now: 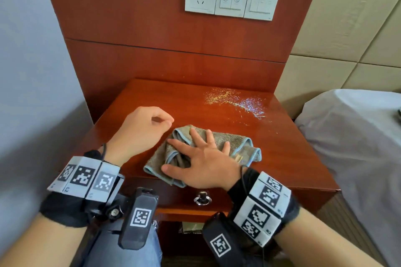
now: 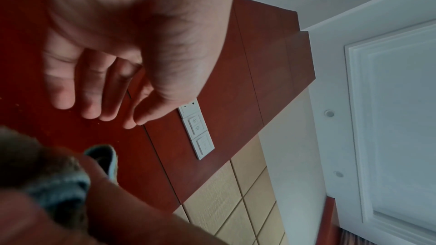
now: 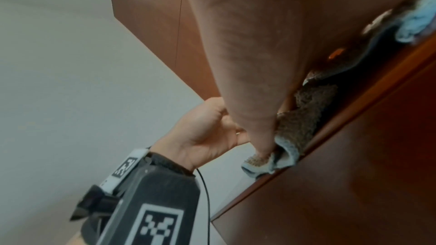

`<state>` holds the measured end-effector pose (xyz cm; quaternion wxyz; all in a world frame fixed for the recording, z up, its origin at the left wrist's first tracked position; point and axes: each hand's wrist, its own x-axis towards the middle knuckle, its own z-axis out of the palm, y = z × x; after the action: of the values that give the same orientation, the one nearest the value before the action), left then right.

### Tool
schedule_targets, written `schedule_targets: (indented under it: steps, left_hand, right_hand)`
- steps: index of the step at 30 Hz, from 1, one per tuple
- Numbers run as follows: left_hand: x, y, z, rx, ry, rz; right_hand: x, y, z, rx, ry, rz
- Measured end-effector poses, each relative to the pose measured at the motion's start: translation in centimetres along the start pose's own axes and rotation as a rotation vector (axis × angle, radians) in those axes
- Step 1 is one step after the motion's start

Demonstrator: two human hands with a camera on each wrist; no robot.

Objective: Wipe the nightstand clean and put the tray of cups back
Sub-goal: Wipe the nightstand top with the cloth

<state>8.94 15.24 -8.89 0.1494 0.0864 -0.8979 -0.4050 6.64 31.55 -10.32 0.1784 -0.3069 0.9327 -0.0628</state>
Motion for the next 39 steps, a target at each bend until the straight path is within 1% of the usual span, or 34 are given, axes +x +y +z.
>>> schedule_targets:
  steps: [3, 8, 12, 17, 19, 21, 24, 27, 32, 36, 39]
  left_hand:
    - [-0.1, -0.5, -0.3, -0.018, 0.028, -0.024]
    - [0.5, 0.0, -0.4, -0.043, 0.035, -0.014]
    - [1.0, 1.2, 1.5, -0.073, 0.000, 0.019]
    - [1.2, 2.4, 3.7, -0.081, -0.056, 0.040]
    - [1.2, 2.4, 3.7, -0.058, -0.053, 0.047]
    - [1.2, 2.2, 3.1, -0.037, -0.040, 0.050]
    - [1.3, 1.9, 1.3, -0.013, -0.013, 0.052]
    - [1.2, 1.0, -1.0, 0.017, 0.027, 0.033]
    - [0.1, -2.7, -5.3, 0.049, 0.085, -0.090]
    - [-0.9, -6.0, -8.6, 0.053, 0.175, -0.194]
    - [-1.2, -7.9, -9.9, 0.144, 0.190, -0.228]
  right_hand:
    - [0.7, -1.3, 0.2, 0.000, -0.008, -0.027]
    - [0.5, -0.1, -0.1, -0.008, -0.007, 0.023]
    - [-0.4, 3.0, -0.9, 0.023, -0.016, 0.129]
    - [-2.4, 8.3, -2.0, 0.080, 0.039, 0.262]
    - [-3.1, 9.8, -2.1, 0.098, 0.056, 0.288]
    - [-3.4, 10.0, -2.0, 0.097, 0.064, 0.289]
    - [-3.1, 8.1, -1.5, 0.070, 0.046, 0.224]
    - [-2.1, 4.6, -1.1, 0.017, -0.014, 0.098]
    - [1.4, -2.1, -1.4, -0.057, -0.120, -0.065]
    - [3.6, -6.4, -1.4, -0.120, -0.209, -0.175]
    - [4.9, -9.2, -1.1, -0.147, -0.242, -0.230]
